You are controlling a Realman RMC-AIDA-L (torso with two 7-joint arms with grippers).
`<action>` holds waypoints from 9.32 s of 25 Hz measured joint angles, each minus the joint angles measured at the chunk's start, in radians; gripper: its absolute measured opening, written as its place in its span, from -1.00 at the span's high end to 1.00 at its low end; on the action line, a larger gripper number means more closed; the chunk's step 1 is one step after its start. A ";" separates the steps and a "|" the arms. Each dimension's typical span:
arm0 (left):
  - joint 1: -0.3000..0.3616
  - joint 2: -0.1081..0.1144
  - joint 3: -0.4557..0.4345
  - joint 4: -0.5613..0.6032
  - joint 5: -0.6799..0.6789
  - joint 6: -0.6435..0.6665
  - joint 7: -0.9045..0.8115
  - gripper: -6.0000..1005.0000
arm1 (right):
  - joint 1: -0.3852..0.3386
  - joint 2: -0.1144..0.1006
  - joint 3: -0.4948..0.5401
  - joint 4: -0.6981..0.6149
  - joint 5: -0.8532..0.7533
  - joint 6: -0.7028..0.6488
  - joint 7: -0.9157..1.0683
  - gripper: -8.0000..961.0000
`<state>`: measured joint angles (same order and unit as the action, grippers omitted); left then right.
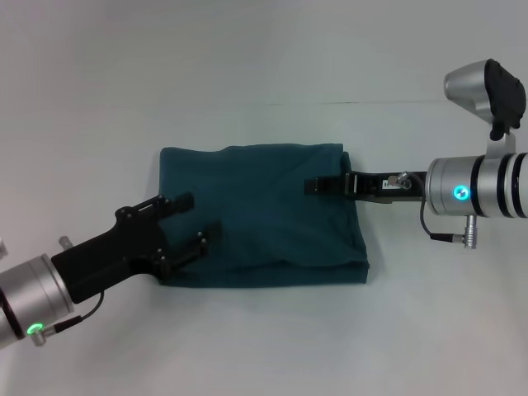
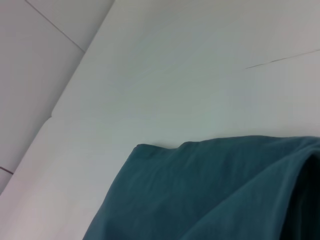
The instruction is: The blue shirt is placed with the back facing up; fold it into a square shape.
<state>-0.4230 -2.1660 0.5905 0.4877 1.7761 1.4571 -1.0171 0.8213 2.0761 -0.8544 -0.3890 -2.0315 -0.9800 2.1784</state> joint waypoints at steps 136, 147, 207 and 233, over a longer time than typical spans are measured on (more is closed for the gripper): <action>-0.084 -0.002 -0.004 -0.063 -0.001 -0.105 -0.016 -0.29 | 0.057 0.026 -0.279 0.072 0.331 0.459 -0.438 0.96; -0.146 -0.005 0.002 -0.128 -0.018 -0.161 -0.002 -0.29 | -0.078 0.015 -0.271 -0.090 0.447 0.221 -0.474 0.95; 0.023 -0.001 -0.085 0.036 -0.029 -0.013 -0.170 -0.31 | -0.261 -0.032 -0.073 -0.141 0.453 -0.289 -0.626 0.41; 0.103 0.005 -0.093 0.176 0.282 0.337 -0.162 -0.80 | -0.290 -0.012 -0.206 -0.142 0.280 -0.554 -0.801 -0.90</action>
<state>-0.3203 -2.1615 0.4976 0.6635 2.0577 1.7943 -1.1790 0.5310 2.0639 -1.0602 -0.5314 -1.7511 -1.5340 1.3778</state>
